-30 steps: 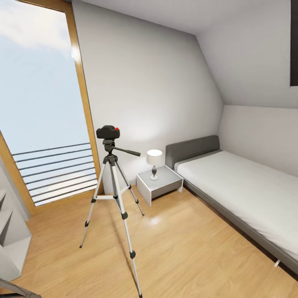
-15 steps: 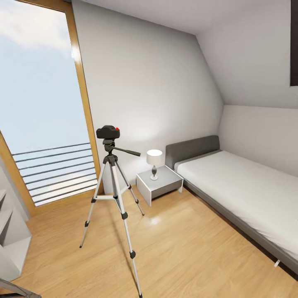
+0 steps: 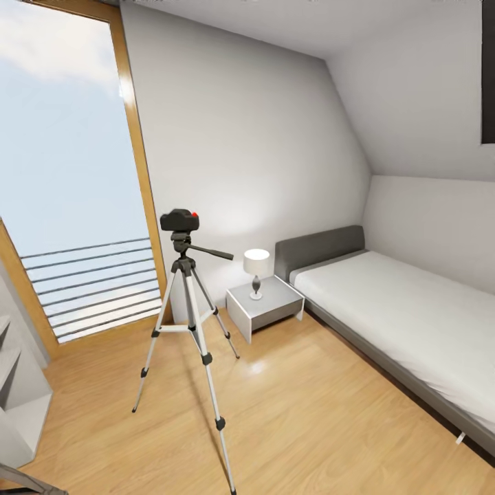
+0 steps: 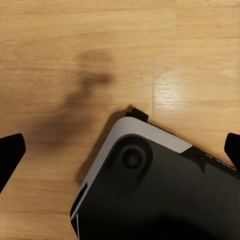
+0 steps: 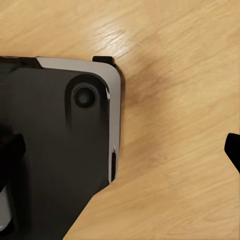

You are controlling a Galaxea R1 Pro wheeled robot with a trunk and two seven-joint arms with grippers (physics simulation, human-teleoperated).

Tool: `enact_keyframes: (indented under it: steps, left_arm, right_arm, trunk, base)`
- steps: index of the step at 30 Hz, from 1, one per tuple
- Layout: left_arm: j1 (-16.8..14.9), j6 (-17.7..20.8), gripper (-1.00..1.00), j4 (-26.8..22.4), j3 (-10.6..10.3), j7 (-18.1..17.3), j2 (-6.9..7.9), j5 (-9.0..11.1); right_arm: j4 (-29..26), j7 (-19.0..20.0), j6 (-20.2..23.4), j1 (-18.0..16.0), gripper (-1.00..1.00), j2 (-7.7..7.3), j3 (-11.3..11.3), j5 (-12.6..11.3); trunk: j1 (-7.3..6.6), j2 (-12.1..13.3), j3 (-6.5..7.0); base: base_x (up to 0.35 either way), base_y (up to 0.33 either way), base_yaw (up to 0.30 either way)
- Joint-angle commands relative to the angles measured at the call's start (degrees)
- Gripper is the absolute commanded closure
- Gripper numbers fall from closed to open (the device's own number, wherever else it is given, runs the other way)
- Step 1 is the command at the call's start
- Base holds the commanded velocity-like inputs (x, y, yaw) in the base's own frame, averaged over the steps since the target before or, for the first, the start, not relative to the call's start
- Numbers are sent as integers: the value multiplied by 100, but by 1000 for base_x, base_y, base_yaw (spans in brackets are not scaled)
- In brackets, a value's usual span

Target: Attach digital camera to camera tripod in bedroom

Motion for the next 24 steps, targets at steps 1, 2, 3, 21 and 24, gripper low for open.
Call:
enact_keyframes:
  steps: [1, 2, 3, 21, 24]
  left_arm:
    - [1, -6, -100, -5, -52, 22, 0, 37]
    - [1, -6, -100, -5, -51, 22, 1, 35]
    - [1, -6, -100, -5, -51, 22, 1, 36]
    - [1, -6, -100, -5, -44, 23, 0, 36]
    - [1, -6, -100, -5, -46, 24, 1, 35]
  right_arm:
    - [15, -6, -36, -6, -100, 7, -18, 31]
    - [15, -20, -44, -6, -100, 11, -18, 31]
    - [15, -36, -50, -6, -100, 13, -18, 31]
    - [15, -114, -91, -6, -100, 65, -10, 43]
    - [15, -114, -96, -6, -100, 66, -9, 45]
  trunk:
    - [2, -3, 5]
    - [2, -3, 11]
    - [2, -3, 16]
    - [2, -3, 37]
    - [2, -3, 37]
  base:
    - [0, 0, 0]
    - [0, 0, 0]
    - [0, 0, 0]
    - [0, 0, 0]
    - [0, 0, 0]
